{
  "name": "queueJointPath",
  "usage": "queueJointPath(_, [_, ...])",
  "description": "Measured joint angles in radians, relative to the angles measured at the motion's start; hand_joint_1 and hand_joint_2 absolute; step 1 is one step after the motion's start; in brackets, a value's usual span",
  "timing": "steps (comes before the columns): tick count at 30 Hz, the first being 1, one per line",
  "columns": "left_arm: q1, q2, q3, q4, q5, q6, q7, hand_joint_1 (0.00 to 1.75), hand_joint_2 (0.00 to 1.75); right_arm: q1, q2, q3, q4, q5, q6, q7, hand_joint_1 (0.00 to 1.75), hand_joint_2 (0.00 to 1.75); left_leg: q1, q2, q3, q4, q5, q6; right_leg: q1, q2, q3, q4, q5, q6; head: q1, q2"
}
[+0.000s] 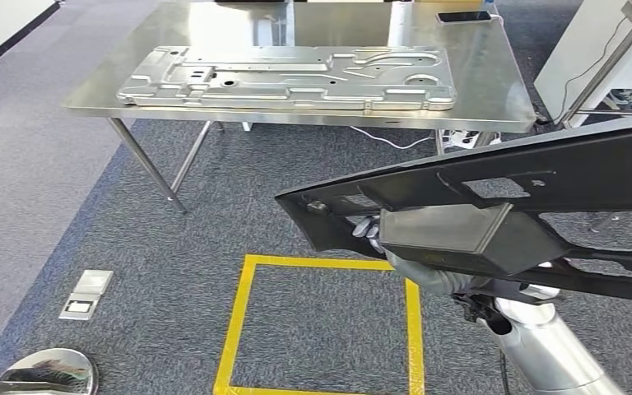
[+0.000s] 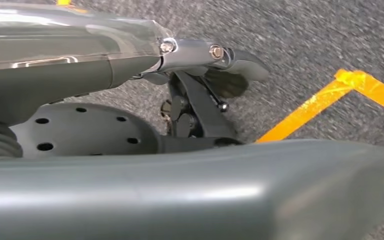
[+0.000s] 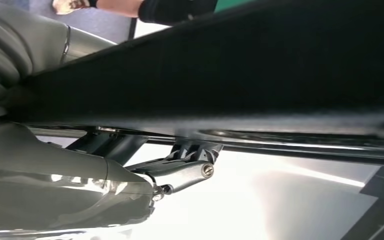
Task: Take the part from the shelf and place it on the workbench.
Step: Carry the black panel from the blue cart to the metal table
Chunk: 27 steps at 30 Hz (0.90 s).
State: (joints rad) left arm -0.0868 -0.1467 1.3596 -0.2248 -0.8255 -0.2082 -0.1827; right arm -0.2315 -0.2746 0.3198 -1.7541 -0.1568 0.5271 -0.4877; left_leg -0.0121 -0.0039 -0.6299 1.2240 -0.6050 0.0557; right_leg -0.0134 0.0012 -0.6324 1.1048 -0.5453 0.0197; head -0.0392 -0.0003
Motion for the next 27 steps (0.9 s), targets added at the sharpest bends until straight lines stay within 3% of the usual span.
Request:
queueJointPath(2, [0.000,0.004,0.000,0.000,0.000,0.000,0.000,0.00,1.75,0.000,0.001,0.000,0.001,0.000,0.000,0.000,1.75,1.75,-0.027,0.000,0.027,-0.090,0.052,0.049,0.005,0.000,0.007,-0.004,-0.002,-0.004,0.005,0.000])
queueJointPath(3, [0.000,0.006,0.000,0.000,0.000,0.000,0.000,0.00,1.75,0.001,0.001,0.000,0.001,0.000,0.000,0.000,1.75,1.75,-0.036,0.000,0.034,-0.111,0.058,0.063,0.002,-0.001,0.008,-0.006,-0.002,-0.003,0.007,0.000])
queueJointPath(5, [0.000,0.006,0.000,0.000,0.000,0.000,-0.001,0.00,1.75,0.002,0.001,0.000,0.001,0.000,0.000,0.000,1.75,1.75,-0.042,0.001,0.045,-0.139,0.060,0.068,-0.002,-0.003,0.010,-0.013,0.001,0.001,0.009,0.000])
queueJointPath(8, [-0.002,0.005,0.000,0.000,0.000,0.000,-0.002,0.00,1.75,-0.002,0.000,-0.002,-0.005,0.000,0.000,0.000,1.75,1.75,-0.027,0.005,0.076,-0.199,0.072,0.052,0.004,-0.002,-0.001,0.022,-0.027,0.010,0.011,0.000])
queueJointPath(10, [-0.001,0.002,0.000,0.000,0.000,0.000,-0.001,0.00,1.75,-0.004,0.000,-0.002,-0.004,0.000,0.000,0.000,1.75,1.75,-0.020,0.006,0.083,-0.209,0.076,0.044,0.001,0.000,-0.044,0.120,-0.080,0.018,0.011,0.000])
queueJointPath(12, [0.000,-0.001,0.000,0.000,0.000,0.000,-0.001,0.00,1.75,-0.001,0.000,-0.002,-0.003,0.000,0.000,0.000,1.75,1.75,-0.018,0.006,0.084,-0.208,0.072,0.039,-0.004,0.000,-0.083,0.198,-0.103,0.030,0.011,0.000])
queueJointPath(13, [0.000,-0.002,0.000,0.000,0.000,0.000,-0.001,0.00,1.75,0.001,0.000,-0.001,-0.003,0.000,0.000,0.000,1.75,1.75,-0.016,0.006,0.086,-0.206,0.070,0.035,-0.006,-0.001,-0.082,0.192,-0.087,0.035,0.011,0.000])
queueJointPath(16, [-0.001,-0.002,0.000,0.000,0.000,0.000,-0.001,0.00,1.75,0.000,0.000,-0.001,-0.002,0.000,0.000,0.000,1.75,1.75,-0.011,0.006,0.094,-0.193,0.053,0.014,-0.010,-0.003,-0.004,0.027,0.006,0.044,0.011,0.000])
queueJointPath(18, [-0.001,-0.002,0.000,0.000,0.000,0.000,-0.001,0.00,1.75,0.000,0.000,-0.001,-0.001,0.000,0.000,0.000,1.75,1.75,-0.011,0.005,0.091,-0.182,0.044,0.001,-0.006,-0.001,0.026,-0.033,0.018,0.031,0.012,0.000])
queueJointPath(22, [-0.003,-0.002,0.000,0.000,0.000,0.000,-0.001,0.00,1.75,-0.001,0.000,-0.001,0.000,0.000,0.000,0.000,1.75,1.75,-0.011,0.004,0.084,-0.164,0.027,-0.011,-0.010,0.001,0.029,-0.041,0.012,0.005,0.012,0.000])
queueJointPath(24, [-0.004,-0.002,0.000,0.000,0.000,0.000,-0.001,0.00,1.75,-0.003,0.000,-0.001,0.000,0.000,0.000,0.000,1.75,1.75,-0.003,0.004,0.049,-0.087,-0.019,-0.026,-0.016,-0.002,0.032,-0.043,0.010,-0.005,0.012,0.000])
queueJointPath(26, [-0.003,-0.002,0.000,0.000,0.000,0.000,-0.001,0.00,1.75,-0.002,0.000,-0.001,0.000,0.000,0.000,0.000,1.75,1.75,0.010,0.004,-0.018,0.043,-0.072,-0.040,-0.018,-0.005,0.032,-0.043,0.009,-0.008,0.012,0.000])
queueJointPath(27, [-0.002,-0.002,0.000,0.000,0.000,0.000,-0.001,0.00,1.75,-0.002,0.000,0.000,0.001,0.000,0.000,0.000,1.75,1.75,0.016,0.004,-0.044,0.088,-0.080,-0.045,-0.019,-0.005,0.033,-0.043,0.008,-0.008,0.012,0.000])
